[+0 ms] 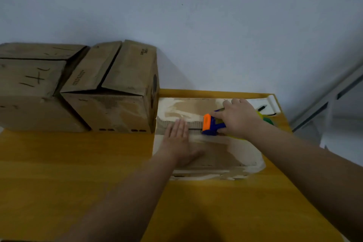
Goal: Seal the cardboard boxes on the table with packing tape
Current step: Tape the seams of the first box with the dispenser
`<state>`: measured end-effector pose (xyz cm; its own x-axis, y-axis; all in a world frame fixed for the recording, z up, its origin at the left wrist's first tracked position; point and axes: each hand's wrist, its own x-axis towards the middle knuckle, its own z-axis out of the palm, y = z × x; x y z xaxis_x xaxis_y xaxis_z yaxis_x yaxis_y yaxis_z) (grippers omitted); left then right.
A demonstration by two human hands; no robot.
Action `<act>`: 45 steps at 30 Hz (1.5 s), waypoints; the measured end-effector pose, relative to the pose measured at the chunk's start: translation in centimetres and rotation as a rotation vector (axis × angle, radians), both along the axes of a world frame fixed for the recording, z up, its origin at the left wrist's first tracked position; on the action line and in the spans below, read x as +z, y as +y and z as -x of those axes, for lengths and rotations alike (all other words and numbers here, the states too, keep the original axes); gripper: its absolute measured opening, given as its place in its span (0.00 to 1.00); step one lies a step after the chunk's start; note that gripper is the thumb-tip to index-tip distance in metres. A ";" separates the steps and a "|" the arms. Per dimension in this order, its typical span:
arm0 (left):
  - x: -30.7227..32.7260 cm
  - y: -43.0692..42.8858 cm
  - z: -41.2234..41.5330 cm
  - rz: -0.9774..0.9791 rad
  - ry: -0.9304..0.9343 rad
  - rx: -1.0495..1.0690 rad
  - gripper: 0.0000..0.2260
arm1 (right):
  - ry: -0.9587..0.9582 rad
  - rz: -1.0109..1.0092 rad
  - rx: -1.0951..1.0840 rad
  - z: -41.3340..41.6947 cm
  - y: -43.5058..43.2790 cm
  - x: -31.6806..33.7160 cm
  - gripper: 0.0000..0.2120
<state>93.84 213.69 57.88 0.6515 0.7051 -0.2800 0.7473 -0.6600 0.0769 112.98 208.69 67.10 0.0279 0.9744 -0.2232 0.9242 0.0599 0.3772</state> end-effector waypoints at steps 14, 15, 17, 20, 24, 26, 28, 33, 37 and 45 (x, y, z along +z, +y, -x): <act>-0.6 -1.1 -0.7 -0.081 -0.065 0.253 0.45 | 0.033 -0.057 0.081 -0.3 0.4 -0.4 0.25; -0.7 -1.2 -1.4 -0.072 -0.090 0.216 0.44 | 0.035 -0.065 0.090 -0.4 0.4 -0.4 0.25; -0.8 -1.1 -1.9 -0.062 -0.110 0.105 0.41 | 0.045 -0.065 0.105 -0.7 0.3 -0.4 0.25; -0.9 -0.7 -1.7 -0.041 -0.117 0.087 0.40 | 0.063 -0.034 0.118 -0.9 0.5 -0.1 0.28; -1.1 -0.8 -1.6 -0.058 -0.136 0.093 0.39 | 0.075 0.030 0.164 -1.5 0.8 0.7 0.35; -1.2 -0.8 -1.5 -0.078 -0.164 0.093 0.39 | 0.114 0.026 0.191 -2.6 0.5 1.5 0.38; -1.2 -0.9 -1.5 -0.091 -0.181 0.091 0.40 | 0.142 0.003 0.205 -3.9 0.0 2.2 0.39; -1.3 -0.7 -1.4 -0.086 -0.145 0.082 0.39 | 0.105 0.032 0.186 -6.7 -1.9 1.6 0.38; -1.2 -0.4 -1.3 -0.052 -0.097 0.070 0.39 | 0.119 0.037 0.094 -10.2 -3.7 1.3 0.38; -1.0 -3.3 -6.1 -0.071 -0.100 0.182 0.42 | 0.121 -0.010 0.081 -10.2 -4.2 -0.5 0.29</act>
<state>99.94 210.43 56.91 0.5340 0.8291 -0.1657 0.8454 -0.5216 0.1148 123.15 204.45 66.57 -0.0770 0.9746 -0.2101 0.9552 0.1326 0.2646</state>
